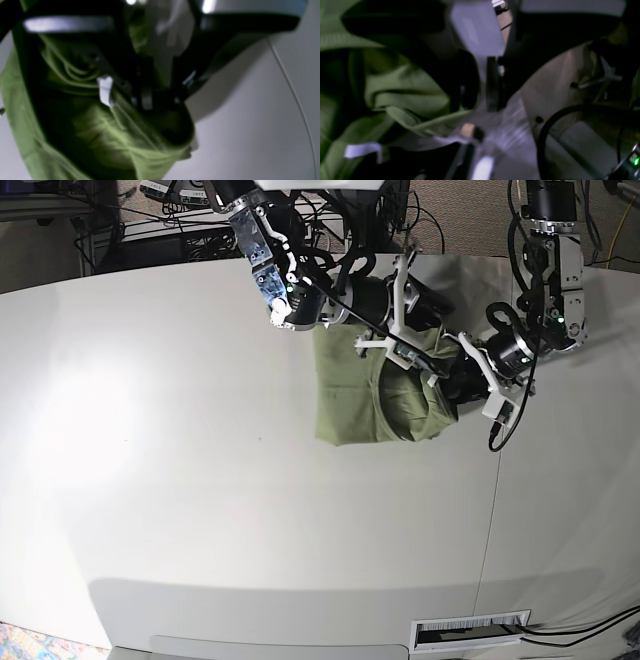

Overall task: Fold the T-shirt properly
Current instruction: 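Lift the shirt bundle edge with both grippers and fold it over, then press and tuck the folded bundle flat with both grippers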

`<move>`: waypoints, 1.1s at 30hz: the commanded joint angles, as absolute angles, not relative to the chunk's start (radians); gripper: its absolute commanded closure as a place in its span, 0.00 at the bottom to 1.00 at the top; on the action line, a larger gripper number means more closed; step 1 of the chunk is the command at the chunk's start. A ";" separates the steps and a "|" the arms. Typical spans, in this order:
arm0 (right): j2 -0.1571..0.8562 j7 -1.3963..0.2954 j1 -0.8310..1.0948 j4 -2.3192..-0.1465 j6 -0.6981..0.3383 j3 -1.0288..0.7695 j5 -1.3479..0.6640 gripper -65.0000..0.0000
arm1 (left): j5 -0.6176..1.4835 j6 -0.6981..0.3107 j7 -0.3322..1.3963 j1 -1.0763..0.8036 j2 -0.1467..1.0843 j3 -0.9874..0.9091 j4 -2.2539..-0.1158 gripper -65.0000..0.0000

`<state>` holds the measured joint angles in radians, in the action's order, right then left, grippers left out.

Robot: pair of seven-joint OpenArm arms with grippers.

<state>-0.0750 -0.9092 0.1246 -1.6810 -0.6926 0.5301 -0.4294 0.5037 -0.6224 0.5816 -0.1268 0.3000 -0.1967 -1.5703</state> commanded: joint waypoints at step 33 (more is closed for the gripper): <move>-0.133 -0.904 -0.153 -1.839 -0.698 0.436 -0.327 0.80 | 0.493 -0.398 0.847 -0.149 0.448 -0.253 -2.010 0.80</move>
<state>-0.1223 -0.9337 -0.1329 -1.8198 -0.6971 0.4377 -0.3149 0.4927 -0.4000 0.8604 -0.1558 0.4355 -0.2455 -1.9965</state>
